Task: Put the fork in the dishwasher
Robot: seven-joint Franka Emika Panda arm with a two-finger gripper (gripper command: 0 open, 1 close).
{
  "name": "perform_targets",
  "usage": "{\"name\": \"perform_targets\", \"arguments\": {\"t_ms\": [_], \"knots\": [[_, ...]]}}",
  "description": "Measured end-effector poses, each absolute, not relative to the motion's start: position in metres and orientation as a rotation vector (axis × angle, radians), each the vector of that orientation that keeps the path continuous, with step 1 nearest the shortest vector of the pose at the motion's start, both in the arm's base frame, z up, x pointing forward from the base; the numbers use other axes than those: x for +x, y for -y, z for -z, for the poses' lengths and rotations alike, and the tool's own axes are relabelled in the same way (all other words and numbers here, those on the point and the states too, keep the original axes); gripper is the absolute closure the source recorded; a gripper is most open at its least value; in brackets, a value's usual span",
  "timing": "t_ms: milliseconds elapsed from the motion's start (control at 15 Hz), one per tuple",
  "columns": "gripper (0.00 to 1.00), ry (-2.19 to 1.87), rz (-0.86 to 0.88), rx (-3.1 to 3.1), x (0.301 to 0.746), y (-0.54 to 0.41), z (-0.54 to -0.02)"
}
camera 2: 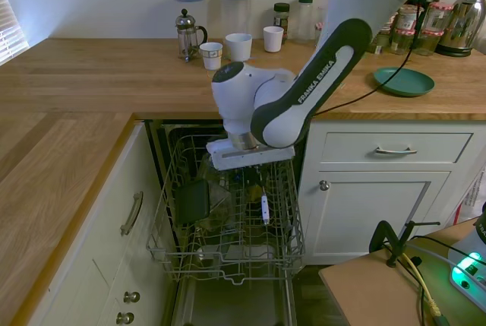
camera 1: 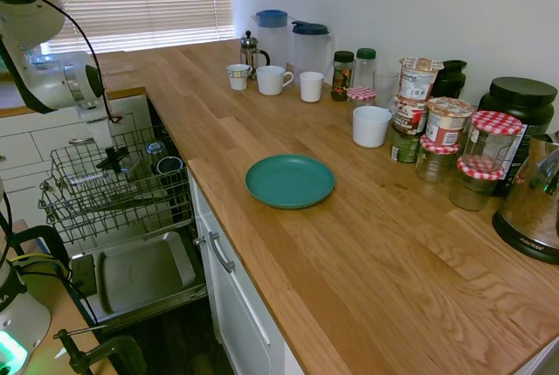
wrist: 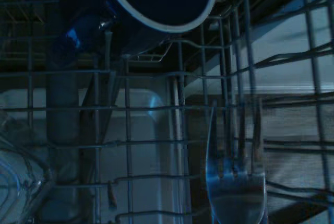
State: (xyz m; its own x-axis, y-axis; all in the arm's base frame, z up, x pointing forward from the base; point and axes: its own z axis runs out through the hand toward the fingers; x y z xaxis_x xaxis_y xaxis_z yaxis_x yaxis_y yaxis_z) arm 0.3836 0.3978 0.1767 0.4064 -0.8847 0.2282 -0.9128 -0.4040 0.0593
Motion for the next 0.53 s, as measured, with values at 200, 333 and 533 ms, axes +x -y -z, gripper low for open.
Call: {"name": "perform_targets", "arguments": {"t_ms": [200,333,533], "knots": [[1.0,1.614,-0.22,2.492,0.385,-0.393,-0.148],[1.0,1.616,-0.214,2.495,0.384,-0.391,-0.133],[1.0,1.611,-0.202,2.498,0.382,-0.387,-0.108]]}}
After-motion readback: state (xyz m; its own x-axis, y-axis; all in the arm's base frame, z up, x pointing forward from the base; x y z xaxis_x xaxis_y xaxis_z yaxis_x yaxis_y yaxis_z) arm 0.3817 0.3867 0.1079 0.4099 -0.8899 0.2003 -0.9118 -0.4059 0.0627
